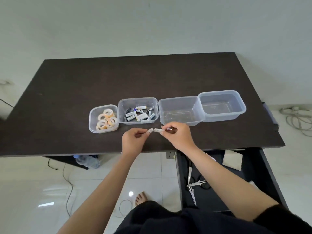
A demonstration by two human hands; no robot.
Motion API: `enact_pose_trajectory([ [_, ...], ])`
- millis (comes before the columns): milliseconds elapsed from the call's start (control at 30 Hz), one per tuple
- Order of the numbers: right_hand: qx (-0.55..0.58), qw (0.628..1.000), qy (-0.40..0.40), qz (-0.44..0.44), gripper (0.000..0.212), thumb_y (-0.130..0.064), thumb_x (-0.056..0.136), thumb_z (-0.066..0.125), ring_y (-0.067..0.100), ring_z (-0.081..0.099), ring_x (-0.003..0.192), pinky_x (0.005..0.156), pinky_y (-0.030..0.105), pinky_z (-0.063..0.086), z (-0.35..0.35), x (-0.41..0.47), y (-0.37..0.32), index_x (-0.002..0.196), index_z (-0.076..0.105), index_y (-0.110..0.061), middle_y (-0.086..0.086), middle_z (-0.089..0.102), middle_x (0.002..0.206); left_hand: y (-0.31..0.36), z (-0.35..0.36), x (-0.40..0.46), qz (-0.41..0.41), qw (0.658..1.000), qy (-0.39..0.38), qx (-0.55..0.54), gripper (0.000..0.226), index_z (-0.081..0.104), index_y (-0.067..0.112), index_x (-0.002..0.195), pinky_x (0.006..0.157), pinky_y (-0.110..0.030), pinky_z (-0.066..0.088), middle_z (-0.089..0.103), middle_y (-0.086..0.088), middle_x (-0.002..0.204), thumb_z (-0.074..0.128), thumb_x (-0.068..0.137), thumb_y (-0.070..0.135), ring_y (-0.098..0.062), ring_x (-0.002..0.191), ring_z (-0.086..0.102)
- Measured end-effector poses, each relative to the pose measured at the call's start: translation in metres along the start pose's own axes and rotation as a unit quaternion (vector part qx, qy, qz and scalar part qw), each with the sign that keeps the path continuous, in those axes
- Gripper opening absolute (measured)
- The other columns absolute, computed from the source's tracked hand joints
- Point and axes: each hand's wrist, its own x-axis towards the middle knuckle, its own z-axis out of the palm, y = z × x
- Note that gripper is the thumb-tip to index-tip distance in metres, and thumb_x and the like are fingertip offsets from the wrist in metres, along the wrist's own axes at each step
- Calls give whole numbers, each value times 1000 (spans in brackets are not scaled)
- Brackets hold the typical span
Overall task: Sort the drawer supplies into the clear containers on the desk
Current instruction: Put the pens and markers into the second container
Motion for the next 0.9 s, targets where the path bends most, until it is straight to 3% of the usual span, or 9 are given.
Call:
enact_pose_trajectory([
  [67,-15,1000,13,-5,9,-13,74,77,8,62,72,69,14,48,16,19,-17,80,73,-17,-4,70,82,8,-19,24,28,999,8,24,8,74,18,84,78,-21,51,72,6,82,74,78,23,-8,80,67],
  [167,-42,999,31,-11,10,-8,75,74,9,61,72,66,8,44,35,43,-35,80,71,-15,-4,67,83,19,-36,55,50,996,17,69,9,73,13,88,70,-14,42,68,6,81,69,81,18,-7,79,63],
  [267,-69,997,33,7,11,-6,76,72,13,63,76,69,14,46,52,58,-45,82,70,-14,-1,68,88,22,-46,79,64,991,14,114,11,73,13,91,73,-21,42,69,3,85,67,82,17,-12,81,62],
  [400,-105,994,11,20,12,-4,78,69,17,65,82,77,28,54,71,70,-50,85,71,-13,3,70,94,13,-51,102,78,982,-45,165,15,73,11,96,78,-22,44,72,-3,94,64,84,14,-18,89,65],
  [600,-140,989,-35,22,20,-3,84,63,14,63,83,77,21,47,86,82,-47,100,73,-12,4,72,103,0,-56,112,104,974,-134,151,33,62,11,118,92,-24,46,68,-5,115,52,88,4,-18,102,64],
  [733,-131,991,-13,32,28,-1,87,58,19,64,106,93,27,48,87,85,-46,111,69,-11,6,68,117,-5,-58,107,118,977,-123,127,33,60,12,121,96,-27,46,65,-3,120,53,89,6,-16,114,59],
  [900,-127,992,17,-13,24,-3,87,60,18,64,104,88,24,50,83,81,-40,108,69,-10,7,68,115,-7,-49,89,160,979,-47,121,28,61,12,117,88,-23,45,64,-1,118,55,90,9,-16,110,58],
])
